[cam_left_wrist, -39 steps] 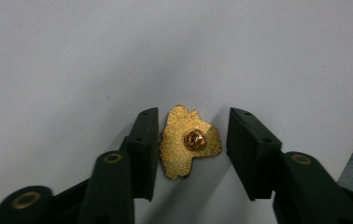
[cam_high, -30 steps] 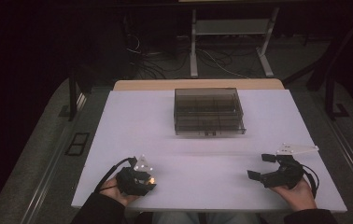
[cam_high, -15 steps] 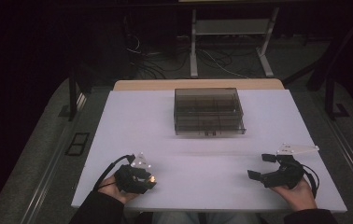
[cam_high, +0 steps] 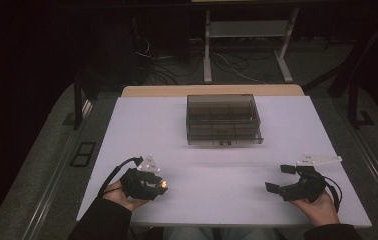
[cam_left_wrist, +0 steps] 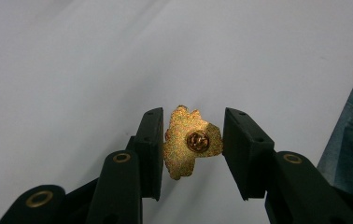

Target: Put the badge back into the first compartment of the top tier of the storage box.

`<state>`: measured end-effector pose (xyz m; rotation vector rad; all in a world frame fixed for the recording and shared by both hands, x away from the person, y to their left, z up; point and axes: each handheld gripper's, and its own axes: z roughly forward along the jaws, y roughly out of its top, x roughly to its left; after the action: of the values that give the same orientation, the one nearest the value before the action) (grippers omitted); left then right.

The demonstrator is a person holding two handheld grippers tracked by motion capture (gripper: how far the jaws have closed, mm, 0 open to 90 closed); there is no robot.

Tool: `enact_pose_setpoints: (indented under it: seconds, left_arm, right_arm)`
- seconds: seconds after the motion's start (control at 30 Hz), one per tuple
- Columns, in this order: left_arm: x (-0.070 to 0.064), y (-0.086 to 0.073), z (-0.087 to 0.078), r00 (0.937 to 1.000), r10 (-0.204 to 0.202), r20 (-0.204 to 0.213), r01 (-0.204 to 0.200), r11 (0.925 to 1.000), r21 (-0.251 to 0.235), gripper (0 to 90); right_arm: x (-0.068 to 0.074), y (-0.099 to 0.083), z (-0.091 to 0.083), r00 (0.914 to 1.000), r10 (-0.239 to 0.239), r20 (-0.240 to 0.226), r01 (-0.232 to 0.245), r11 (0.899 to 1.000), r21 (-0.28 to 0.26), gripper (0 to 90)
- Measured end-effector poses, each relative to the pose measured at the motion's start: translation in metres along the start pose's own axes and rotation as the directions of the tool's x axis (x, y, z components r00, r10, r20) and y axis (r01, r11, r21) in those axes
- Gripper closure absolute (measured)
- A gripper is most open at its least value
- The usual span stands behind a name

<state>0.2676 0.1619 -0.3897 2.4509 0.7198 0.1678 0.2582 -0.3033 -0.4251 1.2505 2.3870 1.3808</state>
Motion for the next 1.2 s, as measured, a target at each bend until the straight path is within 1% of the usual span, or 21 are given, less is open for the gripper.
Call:
enact_pose_setpoints:
  seconds: [0.13,0.2,0.33,0.37,0.43,0.47,0.63,0.73,0.8,0.87,0.9,0.93,1.1,1.2]
  left_arm:
    - [0.002,0.005,-0.004,1.0,0.007,0.0,-0.007,0.9999,-0.016,58.6]
    - [0.002,0.008,-0.005,1.0,0.006,0.001,-0.006,0.9998,-0.019,58.6]
    - [0.004,0.012,-0.008,0.9999,0.017,0.004,-0.017,0.9995,-0.027,58.6]
    - [0.004,0.013,-0.008,0.9999,0.01,0.007,-0.01,0.9995,-0.03,58.6]
    - [0.005,0.015,-0.009,0.9999,0.015,0.008,-0.014,0.9994,-0.032,58.6]
    - [0.005,0.016,-0.009,0.9999,0.01,0.009,-0.01,0.9993,-0.036,58.6]
    - [0.007,0.023,-0.012,0.9996,0.022,0.016,-0.021,0.9991,-0.037,58.6]
    - [0.008,0.029,-0.014,0.9995,0.018,0.024,-0.017,0.9988,-0.045,58.6]
    - [0.009,0.033,-0.015,0.9993,0.029,0.026,-0.028,0.9987,-0.042,58.6]
    - [0.008,0.036,-0.016,0.9992,0.027,0.028,-0.026,0.9986,-0.047,58.6]
    - [0.009,0.037,-0.016,0.999,0.035,0.027,-0.033,0.9984,-0.046,58.6]
    - [0.009,0.038,-0.016,0.9992,0.029,0.028,-0.028,0.9985,-0.048,58.6]
    - [0.011,0.046,-0.018,0.9991,0.031,0.03,-0.029,0.9982,-0.053,58.6]
    - [0.013,0.05,-0.019,0.9987,0.039,0.032,-0.037,0.9977,-0.057,58.5]
  right_arm:
    - [0.0,0.0,0.0,1.0,0.001,0.0,-0.001,1.0,0.0,0.2]
    - [0.0,0.0,0.0,1.0,0.001,0.0,-0.001,1.0,-0.001,0.2]
    - [0.0,0.0,0.0,1.0,-0.001,0.0,0.001,1.0,-0.001,0.2]
    - [0.0,0.0,-0.001,1.0,0.002,-0.001,-0.002,1.0,0.0,0.2]
    - [0.0,0.0,0.0,1.0,-0.001,0.001,0.001,1.0,-0.001,0.1]
    - [0.0,0.0,0.0,1.0,0.0,0.0,0.0,1.0,-0.001,0.2]
    - [0.0,0.0,0.0,1.0,-0.001,0.0,0.001,1.0,-0.001,0.1]
    - [0.0,0.0,-0.001,1.0,0.0,-0.002,0.0,1.0,0.001,0.2]
    - [0.0,0.0,-0.001,1.0,0.0,-0.002,0.0,1.0,0.001,0.2]
    - [0.0,0.0,-0.001,1.0,0.0,-0.002,0.0,1.0,0.001,0.1]
    - [0.0,0.0,-0.001,1.0,0.0,-0.002,0.0,1.0,0.001,0.1]
    - [0.0,0.0,-0.001,1.0,0.0,-0.003,0.0,1.0,0.002,0.1]
    - [0.0,0.0,-0.001,1.0,0.001,-0.003,-0.001,1.0,0.002,0.2]
    - [0.0,0.0,-0.001,1.0,0.001,-0.004,-0.001,1.0,0.003,0.2]
